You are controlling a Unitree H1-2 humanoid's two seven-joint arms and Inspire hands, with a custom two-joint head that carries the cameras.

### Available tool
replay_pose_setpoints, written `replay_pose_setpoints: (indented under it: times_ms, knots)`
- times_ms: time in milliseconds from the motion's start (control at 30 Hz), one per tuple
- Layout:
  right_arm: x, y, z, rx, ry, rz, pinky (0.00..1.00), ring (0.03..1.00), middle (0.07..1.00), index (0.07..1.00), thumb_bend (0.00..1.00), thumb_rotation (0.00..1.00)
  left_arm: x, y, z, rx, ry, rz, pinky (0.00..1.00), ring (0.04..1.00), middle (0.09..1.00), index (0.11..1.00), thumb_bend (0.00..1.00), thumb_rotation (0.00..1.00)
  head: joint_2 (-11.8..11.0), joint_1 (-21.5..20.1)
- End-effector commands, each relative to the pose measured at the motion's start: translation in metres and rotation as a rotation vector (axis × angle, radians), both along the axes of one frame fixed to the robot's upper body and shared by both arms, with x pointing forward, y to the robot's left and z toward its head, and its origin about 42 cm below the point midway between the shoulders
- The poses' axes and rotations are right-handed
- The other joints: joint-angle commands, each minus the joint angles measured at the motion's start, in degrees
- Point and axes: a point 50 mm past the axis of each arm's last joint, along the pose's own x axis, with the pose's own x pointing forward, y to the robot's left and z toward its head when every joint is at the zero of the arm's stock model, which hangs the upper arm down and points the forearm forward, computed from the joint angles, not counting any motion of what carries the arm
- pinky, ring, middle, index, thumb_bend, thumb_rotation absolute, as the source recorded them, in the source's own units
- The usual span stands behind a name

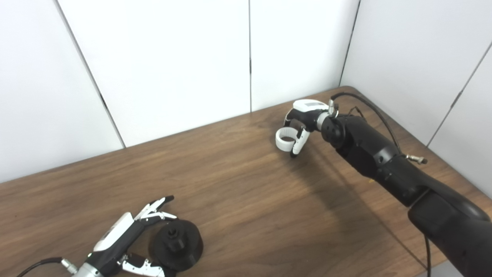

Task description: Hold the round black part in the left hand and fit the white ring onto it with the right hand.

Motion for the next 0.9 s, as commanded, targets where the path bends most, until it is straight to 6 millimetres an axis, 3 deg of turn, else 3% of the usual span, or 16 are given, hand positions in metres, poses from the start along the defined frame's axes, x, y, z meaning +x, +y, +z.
replay_pose_setpoints:
  times_ms: [0,33,133,433,700,867]
  knots:
    - [0.007,0.0,0.023,0.002,-0.092,0.024,0.83,0.891,0.89,0.608,0.78,0.18,-0.015,0.01,-0.023,0.105,0.105,-0.027,0.94,1.0,0.995,0.489,0.52,0.06,0.0,0.0]
    - [0.007,0.0,0.021,0.005,-0.096,0.022,0.83,0.889,0.888,0.54,0.63,0.16,-0.015,0.01,-0.024,0.104,0.104,-0.028,0.94,1.0,0.995,0.49,0.52,0.06,0.0,0.0]
    - [0.006,0.0,0.019,0.005,-0.114,0.028,0.81,0.876,0.873,0.494,0.54,0.14,-0.014,0.01,-0.024,0.102,0.102,-0.029,0.94,1.0,0.995,0.489,0.52,0.06,0.0,0.0]
    - [0.002,-0.001,0.017,0.01,-0.172,0.053,0.76,0.831,0.821,0.483,0.52,0.13,-0.013,0.009,-0.024,0.096,0.101,-0.028,0.93,1.0,0.993,0.489,0.52,0.06,0.5,0.6]
    - [-0.003,-0.004,0.021,0.015,-0.211,0.081,0.79,0.83,0.8,0.483,0.52,0.13,-0.012,0.007,-0.024,0.096,0.103,-0.024,0.94,1.0,0.992,0.49,0.52,0.06,1.1,1.4]
    - [-0.01,0.001,0.035,0.028,-0.236,0.135,0.85,0.843,0.809,0.482,0.52,0.13,-0.011,0.004,-0.023,0.097,0.094,-0.03,0.93,1.0,0.991,0.49,0.52,0.06,2.0,3.0]
